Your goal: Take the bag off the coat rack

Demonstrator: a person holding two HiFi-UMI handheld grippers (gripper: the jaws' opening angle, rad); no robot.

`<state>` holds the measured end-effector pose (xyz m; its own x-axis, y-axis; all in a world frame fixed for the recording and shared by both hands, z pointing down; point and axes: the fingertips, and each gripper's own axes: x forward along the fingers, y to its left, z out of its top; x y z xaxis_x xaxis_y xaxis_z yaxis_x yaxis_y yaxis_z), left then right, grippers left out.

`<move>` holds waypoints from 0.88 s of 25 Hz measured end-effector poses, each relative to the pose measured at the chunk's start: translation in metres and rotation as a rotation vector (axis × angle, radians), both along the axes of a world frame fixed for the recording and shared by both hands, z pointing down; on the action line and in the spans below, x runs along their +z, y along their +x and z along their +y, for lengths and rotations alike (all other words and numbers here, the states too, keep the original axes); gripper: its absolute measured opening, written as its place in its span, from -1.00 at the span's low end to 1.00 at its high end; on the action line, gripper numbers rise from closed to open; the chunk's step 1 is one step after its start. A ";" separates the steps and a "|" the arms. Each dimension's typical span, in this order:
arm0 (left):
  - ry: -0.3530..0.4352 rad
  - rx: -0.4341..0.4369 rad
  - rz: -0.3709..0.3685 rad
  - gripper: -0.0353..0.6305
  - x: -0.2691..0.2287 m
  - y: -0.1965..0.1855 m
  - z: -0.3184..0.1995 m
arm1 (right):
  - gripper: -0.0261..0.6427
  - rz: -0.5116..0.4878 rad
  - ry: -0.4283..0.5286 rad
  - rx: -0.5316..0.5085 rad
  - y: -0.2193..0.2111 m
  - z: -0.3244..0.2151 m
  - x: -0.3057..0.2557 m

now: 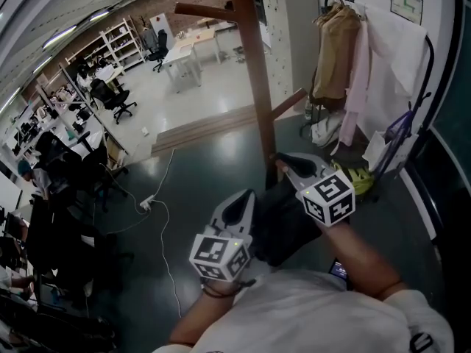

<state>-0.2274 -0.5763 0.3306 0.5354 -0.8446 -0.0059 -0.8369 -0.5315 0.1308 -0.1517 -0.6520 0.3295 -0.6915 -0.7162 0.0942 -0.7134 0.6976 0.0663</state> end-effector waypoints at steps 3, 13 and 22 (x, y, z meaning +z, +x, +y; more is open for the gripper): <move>0.006 -0.001 0.007 -0.88 -0.004 -0.001 0.006 | -0.85 -0.019 0.009 0.007 0.005 0.005 -0.009; 0.029 -0.034 0.020 -0.88 -0.015 -0.007 0.030 | -0.85 -0.072 0.057 -0.005 0.019 0.040 -0.041; 0.025 -0.098 0.026 -0.88 -0.008 0.019 0.074 | -0.85 -0.103 0.056 -0.066 0.046 0.091 -0.041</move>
